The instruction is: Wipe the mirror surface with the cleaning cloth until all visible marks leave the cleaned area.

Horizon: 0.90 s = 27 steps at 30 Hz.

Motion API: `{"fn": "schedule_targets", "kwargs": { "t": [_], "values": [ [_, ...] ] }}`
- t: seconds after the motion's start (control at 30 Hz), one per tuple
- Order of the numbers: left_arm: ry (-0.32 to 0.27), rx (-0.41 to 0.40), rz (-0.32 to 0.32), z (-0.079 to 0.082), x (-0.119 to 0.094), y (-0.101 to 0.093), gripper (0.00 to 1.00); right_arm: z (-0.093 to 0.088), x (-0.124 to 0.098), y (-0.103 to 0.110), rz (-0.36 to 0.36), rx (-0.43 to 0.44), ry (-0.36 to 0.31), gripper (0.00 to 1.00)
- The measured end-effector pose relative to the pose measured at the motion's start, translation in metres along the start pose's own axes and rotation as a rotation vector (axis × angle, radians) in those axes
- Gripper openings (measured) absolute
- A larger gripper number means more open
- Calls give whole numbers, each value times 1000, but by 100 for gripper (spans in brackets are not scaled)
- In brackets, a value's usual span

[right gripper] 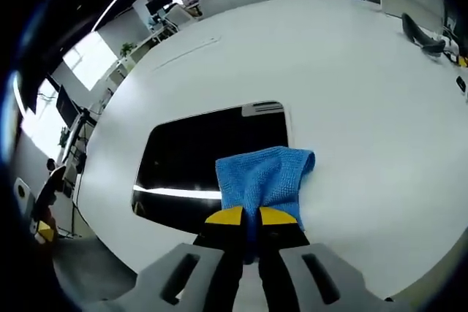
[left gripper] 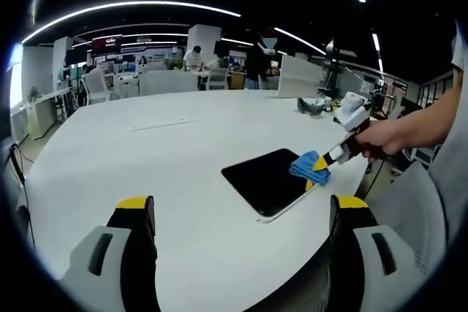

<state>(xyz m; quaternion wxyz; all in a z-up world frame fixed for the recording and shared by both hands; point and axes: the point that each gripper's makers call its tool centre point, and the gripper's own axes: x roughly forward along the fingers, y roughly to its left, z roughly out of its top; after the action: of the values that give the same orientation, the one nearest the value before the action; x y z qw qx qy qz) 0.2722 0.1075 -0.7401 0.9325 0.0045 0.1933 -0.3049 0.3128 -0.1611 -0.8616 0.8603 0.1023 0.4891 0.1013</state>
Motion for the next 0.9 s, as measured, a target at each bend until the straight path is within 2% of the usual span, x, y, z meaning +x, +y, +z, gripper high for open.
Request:
{"fn": "schedule_targets", "kwargs": {
  "t": [0.37, 0.4, 0.47, 0.5, 0.57, 0.7, 0.9],
  "values": [
    [3, 14, 4, 0, 0, 1, 98, -1, 4, 14, 30, 50, 32, 0],
    [-8, 45, 30, 3, -1, 6, 99, -2, 5, 17, 37, 57, 36, 0],
    [-69, 99, 49, 13, -5, 7, 99, -1, 6, 22, 43, 51, 29, 0],
    [-59, 82, 39, 11, -5, 4, 99, -2, 6, 24, 46, 54, 34, 0],
    [-2, 41, 24, 1, -1, 3, 99, -2, 6, 27, 43, 38, 30, 0],
    [-12, 59, 19, 3, 1, 2, 99, -1, 10, 33, 51, 30, 38, 0],
    [12, 47, 19, -1, 2, 3, 99, -4, 13, 48, 63, 26, 41, 0]
  ]
}}
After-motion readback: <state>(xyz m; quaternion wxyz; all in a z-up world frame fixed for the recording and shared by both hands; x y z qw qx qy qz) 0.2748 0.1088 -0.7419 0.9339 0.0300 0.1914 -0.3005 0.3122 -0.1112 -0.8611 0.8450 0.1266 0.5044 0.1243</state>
